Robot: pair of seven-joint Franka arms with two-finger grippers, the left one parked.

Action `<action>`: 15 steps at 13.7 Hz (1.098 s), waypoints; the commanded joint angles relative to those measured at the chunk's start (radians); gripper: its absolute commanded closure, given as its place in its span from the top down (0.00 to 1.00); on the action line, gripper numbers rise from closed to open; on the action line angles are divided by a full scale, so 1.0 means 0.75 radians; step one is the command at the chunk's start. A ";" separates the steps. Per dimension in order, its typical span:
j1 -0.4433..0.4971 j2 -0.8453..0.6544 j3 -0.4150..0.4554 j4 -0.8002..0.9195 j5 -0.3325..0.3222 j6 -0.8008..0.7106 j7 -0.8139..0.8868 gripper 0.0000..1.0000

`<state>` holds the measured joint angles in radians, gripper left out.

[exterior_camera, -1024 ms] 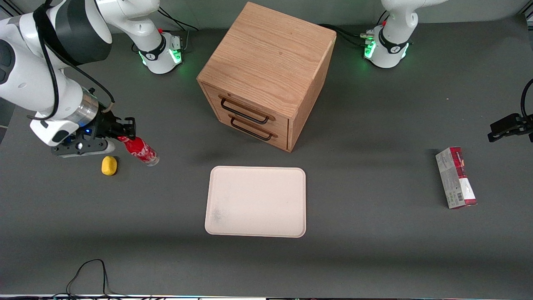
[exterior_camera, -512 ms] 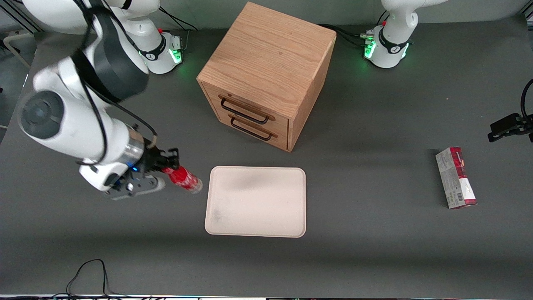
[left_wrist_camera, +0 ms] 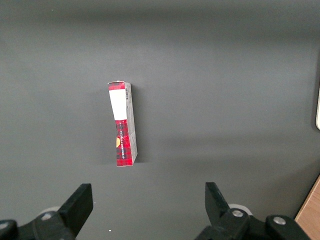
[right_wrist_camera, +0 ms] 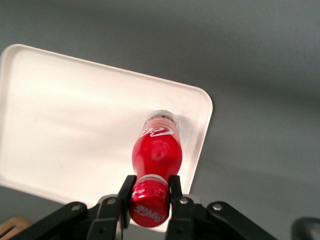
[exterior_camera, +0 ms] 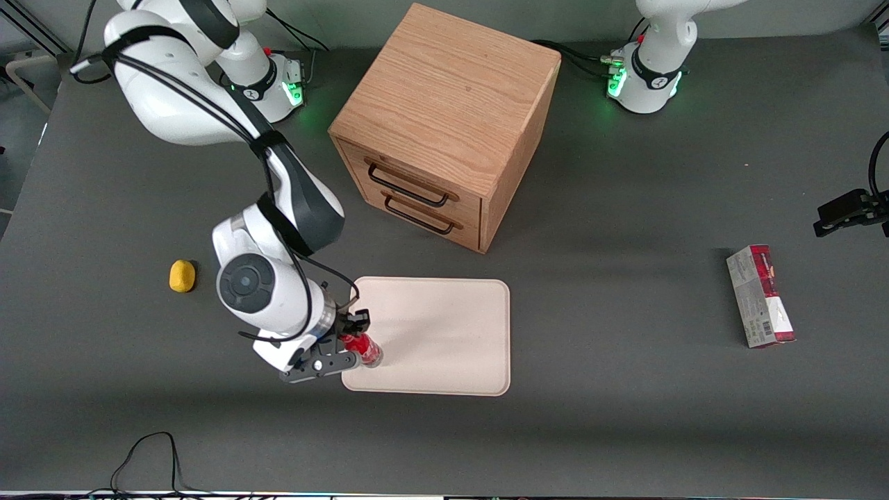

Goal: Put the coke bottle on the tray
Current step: 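Lower the bottle onto the tray and open the right gripper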

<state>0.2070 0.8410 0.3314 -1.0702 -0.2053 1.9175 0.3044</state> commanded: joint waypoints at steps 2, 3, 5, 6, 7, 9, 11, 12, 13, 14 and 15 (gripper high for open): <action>-0.006 -0.005 0.014 -0.033 -0.053 0.065 0.036 0.36; -0.008 -0.005 0.012 -0.035 -0.056 0.080 0.040 0.88; -0.012 -0.011 0.012 -0.033 -0.058 0.090 0.123 1.00; -0.012 -0.025 0.012 -0.031 -0.058 0.090 0.130 1.00; -0.016 -0.045 0.014 -0.027 -0.056 0.082 0.134 1.00; -0.028 -0.168 0.012 -0.078 -0.039 0.015 0.144 1.00; -0.075 -0.359 -0.006 -0.233 0.032 -0.039 0.126 1.00; -0.092 -0.480 -0.063 -0.351 0.136 -0.045 0.110 1.00; -0.090 -0.613 -0.157 -0.476 0.234 -0.045 0.063 1.00; -0.088 -0.746 -0.228 -0.605 0.302 -0.049 -0.014 1.00; -0.086 -0.877 -0.302 -0.746 0.323 -0.067 -0.078 1.00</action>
<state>0.1523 0.4297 0.1958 -1.3351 -0.0304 1.8525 0.3220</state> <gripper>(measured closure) 0.000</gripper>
